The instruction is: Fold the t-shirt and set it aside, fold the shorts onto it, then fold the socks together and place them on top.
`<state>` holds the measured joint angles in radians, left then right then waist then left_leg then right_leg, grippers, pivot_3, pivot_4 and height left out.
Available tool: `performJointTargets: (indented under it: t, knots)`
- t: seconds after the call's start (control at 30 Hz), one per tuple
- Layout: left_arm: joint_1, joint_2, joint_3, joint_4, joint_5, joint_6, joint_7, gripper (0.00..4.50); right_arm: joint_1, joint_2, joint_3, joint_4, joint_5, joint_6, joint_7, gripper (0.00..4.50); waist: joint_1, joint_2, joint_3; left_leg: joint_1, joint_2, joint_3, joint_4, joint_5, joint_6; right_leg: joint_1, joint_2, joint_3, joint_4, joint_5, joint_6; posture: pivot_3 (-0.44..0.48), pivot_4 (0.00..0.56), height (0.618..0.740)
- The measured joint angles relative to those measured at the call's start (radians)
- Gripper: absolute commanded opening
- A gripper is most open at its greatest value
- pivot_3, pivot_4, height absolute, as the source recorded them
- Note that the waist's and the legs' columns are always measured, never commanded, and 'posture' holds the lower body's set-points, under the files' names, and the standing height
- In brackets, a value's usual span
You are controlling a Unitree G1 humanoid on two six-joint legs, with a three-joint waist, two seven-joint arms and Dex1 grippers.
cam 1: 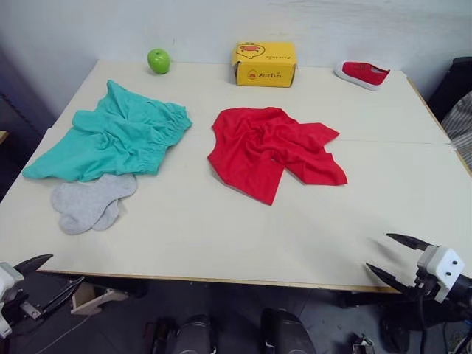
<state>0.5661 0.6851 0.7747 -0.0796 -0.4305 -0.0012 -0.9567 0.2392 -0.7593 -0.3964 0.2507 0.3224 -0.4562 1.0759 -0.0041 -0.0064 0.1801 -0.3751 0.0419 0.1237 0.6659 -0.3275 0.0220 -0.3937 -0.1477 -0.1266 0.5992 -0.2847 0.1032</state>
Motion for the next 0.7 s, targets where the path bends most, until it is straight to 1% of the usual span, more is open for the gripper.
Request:
performJointTargets:
  t: [0.1,0.17,0.23,0.3,0.33,0.4,0.43,0.47,0.5,0.57,0.6,0.63,0.67,0.7]
  knots:
    - [-0.003,0.000,-0.012,-0.021,-0.008,0.019,-0.006,4.50,-0.014,0.001,0.001,0.002,0.000,-0.001,-0.008,4.47,0.000,0.000,0.000,0.000,0.000,0.000,0.000,0.000,0.000,0.000,0.000,0.000,0.000,0.000,0.000,0.000,0.150,0.740]
    - [-0.003,0.006,-0.034,-0.076,-0.039,0.067,-0.023,4.50,-0.027,0.007,0.001,-0.001,0.001,0.000,-0.018,4.47,0.000,0.000,0.000,0.000,0.000,0.000,0.000,0.000,0.000,0.000,0.000,0.000,0.000,0.000,0.000,0.000,0.150,0.740]
    - [-0.016,0.038,-0.068,-0.147,-0.078,0.146,-0.030,4.50,-0.042,0.013,0.004,-0.013,0.002,0.002,-0.021,4.47,0.002,0.000,0.000,0.000,0.000,0.000,0.000,0.000,-0.001,0.000,0.000,0.001,0.002,0.000,0.000,0.000,0.150,0.740]
    - [-0.067,0.086,-0.107,-0.217,-0.124,0.241,-0.024,4.50,-0.070,0.013,0.015,-0.021,0.002,0.006,-0.021,4.47,0.004,0.000,0.000,0.000,0.000,0.000,0.001,0.002,-0.001,0.000,0.000,0.002,0.003,0.000,0.000,0.000,0.150,0.740]
    - [-0.115,0.124,-0.139,-0.259,-0.158,0.307,-0.014,4.50,-0.087,0.012,0.024,-0.033,0.003,0.007,-0.020,4.47,0.005,0.000,0.000,0.001,0.000,0.000,0.001,0.002,-0.001,0.000,0.000,0.004,0.004,0.000,0.000,0.000,0.150,0.740]
    - [-0.253,0.188,-0.231,-0.332,-0.210,0.430,0.023,4.50,-0.134,0.001,0.052,-0.044,-0.009,0.006,-0.018,4.47,0.004,0.001,0.000,0.002,-0.001,0.000,0.001,0.005,-0.004,0.001,0.000,0.008,0.007,0.000,0.000,0.000,0.150,0.740]
    - [-0.324,0.203,-0.279,-0.362,-0.222,0.472,0.043,4.50,-0.162,-0.015,0.071,-0.046,-0.028,0.002,-0.018,4.47,0.002,0.001,0.000,0.002,-0.002,0.000,0.001,0.007,-0.007,0.000,0.000,0.009,0.008,0.000,0.000,0.000,0.150,0.740]
    - [-0.393,0.212,-0.333,-0.383,-0.231,0.516,0.064,4.50,-0.188,-0.034,0.088,-0.045,-0.056,0.001,-0.018,4.47,0.002,0.002,0.000,0.003,-0.002,0.001,0.000,0.010,-0.003,0.000,0.001,0.009,0.008,0.000,0.000,0.000,0.150,0.740]
    - [-0.477,0.215,-0.405,-0.393,-0.234,0.560,0.087,4.50,-0.229,-0.053,0.110,-0.041,-0.089,0.003,-0.024,4.47,-0.001,0.002,0.000,0.004,-0.003,0.003,0.000,0.010,-0.003,0.000,0.004,0.009,0.009,0.000,0.000,0.000,0.150,0.740]
    - [-0.587,0.206,-0.509,-0.395,-0.219,0.604,0.114,4.50,-0.287,-0.062,0.127,-0.033,-0.129,0.005,-0.043,4.47,-0.006,0.002,0.000,0.005,-0.001,0.006,-0.001,0.011,-0.005,-0.001,0.008,0.009,0.012,0.000,0.000,0.000,0.150,0.740]
    - [-0.695,0.172,-0.596,-0.374,-0.187,0.625,0.135,4.50,-0.349,-0.068,0.155,0.000,-0.168,0.012,-0.063,4.47,-0.005,0.002,0.000,0.005,-0.002,0.007,0.000,0.011,-0.005,-0.001,0.010,0.009,0.011,0.000,0.000,0.000,0.150,0.740]
    - [-0.762,0.147,-0.664,-0.363,-0.160,0.633,0.149,4.50,-0.393,-0.068,0.180,0.011,-0.196,0.012,-0.077,4.47,-0.006,0.001,0.000,0.004,-0.001,0.007,0.000,0.012,-0.005,-0.002,0.010,0.010,0.012,0.000,0.001,0.000,0.150,0.740]
    - [-0.817,0.126,-0.731,-0.347,-0.131,0.636,0.157,4.50,-0.427,-0.068,0.203,0.026,-0.224,0.004,-0.089,4.47,-0.005,0.001,0.000,0.005,0.000,0.007,0.000,0.012,-0.006,-0.001,0.013,0.011,0.013,0.000,0.001,0.000,0.150,0.740]
    - [-0.845,0.110,-0.767,-0.334,-0.108,0.635,0.160,4.50,-0.444,-0.068,0.214,0.037,-0.239,-0.001,-0.098,4.47,-0.004,0.001,0.000,0.004,0.001,0.008,0.000,0.013,-0.006,-0.002,0.014,0.011,0.013,0.000,0.001,0.000,0.150,0.740]
